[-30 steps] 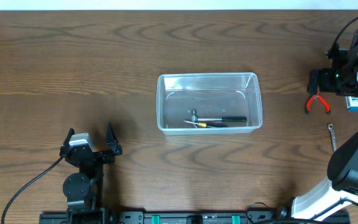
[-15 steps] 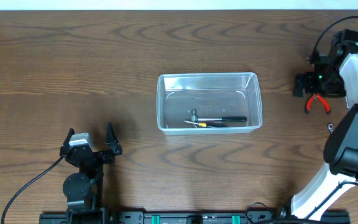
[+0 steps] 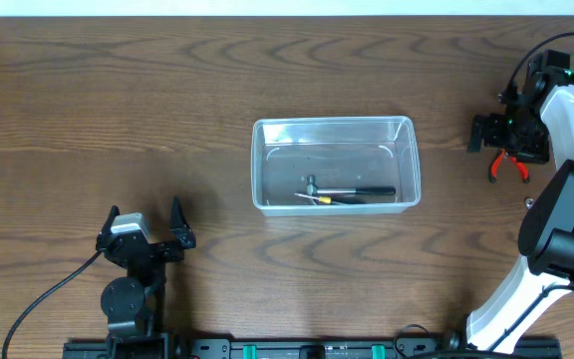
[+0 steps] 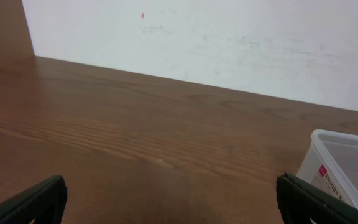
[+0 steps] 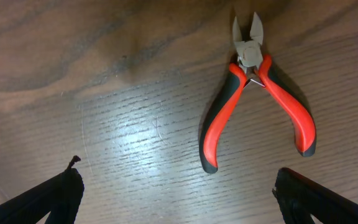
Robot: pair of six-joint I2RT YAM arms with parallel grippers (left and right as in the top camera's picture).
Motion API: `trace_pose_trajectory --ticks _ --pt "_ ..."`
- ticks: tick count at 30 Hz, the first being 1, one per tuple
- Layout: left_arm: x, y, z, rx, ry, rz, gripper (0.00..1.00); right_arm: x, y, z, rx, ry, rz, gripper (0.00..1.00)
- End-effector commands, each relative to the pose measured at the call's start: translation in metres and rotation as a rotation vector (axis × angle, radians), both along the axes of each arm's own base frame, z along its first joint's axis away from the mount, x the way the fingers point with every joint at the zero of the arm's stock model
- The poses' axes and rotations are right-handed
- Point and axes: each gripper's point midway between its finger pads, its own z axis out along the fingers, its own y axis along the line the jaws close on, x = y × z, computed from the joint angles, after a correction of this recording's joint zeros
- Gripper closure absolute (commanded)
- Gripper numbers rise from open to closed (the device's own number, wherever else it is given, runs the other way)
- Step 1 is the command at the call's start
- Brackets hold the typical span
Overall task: Pack container
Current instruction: 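Lower the open right gripper over the red-handled pliers' joint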
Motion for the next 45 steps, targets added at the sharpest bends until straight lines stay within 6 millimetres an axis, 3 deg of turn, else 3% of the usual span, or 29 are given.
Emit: trace_pose_trajectory --ticks 1,9,17,45 --pt "-0.002 0.004 -0.016 0.003 0.051 0.021 0.02 -0.002 -0.004 -0.006 -0.003 0.010 -0.048 0.01" --pt "-0.002 0.004 -0.016 0.003 0.051 0.021 0.02 -0.002 -0.017 -0.011 -0.006 0.007 -0.076 0.01" --pt "-0.002 0.004 -0.016 0.003 0.051 0.021 0.02 -0.006 -0.011 -0.032 0.033 0.056 -0.080 0.01" --pt "-0.002 0.004 -0.016 0.003 0.051 0.021 0.02 0.002 -0.016 -0.043 0.015 0.037 -0.108 0.01"
